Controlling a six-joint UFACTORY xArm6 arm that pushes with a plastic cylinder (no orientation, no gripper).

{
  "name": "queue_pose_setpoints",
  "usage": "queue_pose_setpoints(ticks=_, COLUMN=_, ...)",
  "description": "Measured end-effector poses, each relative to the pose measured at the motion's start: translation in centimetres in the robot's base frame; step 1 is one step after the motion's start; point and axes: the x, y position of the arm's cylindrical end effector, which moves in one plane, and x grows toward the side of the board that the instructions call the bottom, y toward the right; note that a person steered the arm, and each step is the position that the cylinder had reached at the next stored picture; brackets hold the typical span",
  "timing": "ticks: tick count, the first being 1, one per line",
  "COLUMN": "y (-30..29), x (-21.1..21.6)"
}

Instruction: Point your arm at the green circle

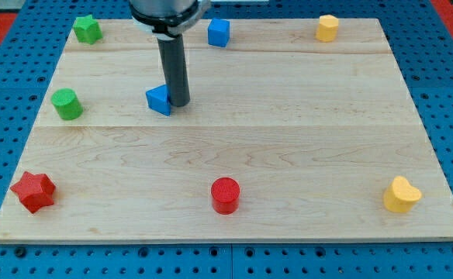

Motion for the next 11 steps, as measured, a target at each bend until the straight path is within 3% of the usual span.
queue_pose_setpoints(ticks=2, y=-4.4, x=-1.4)
queue_pose_setpoints(ticks=5, y=-3.4, x=-4.4)
queue_pose_setpoints(ticks=9, y=-20.3, x=-4.1)
queue_pose_setpoints(ticks=10, y=-20.2, x=-2.1)
queue_pose_setpoints(ticks=11, y=-17.5, x=-3.2)
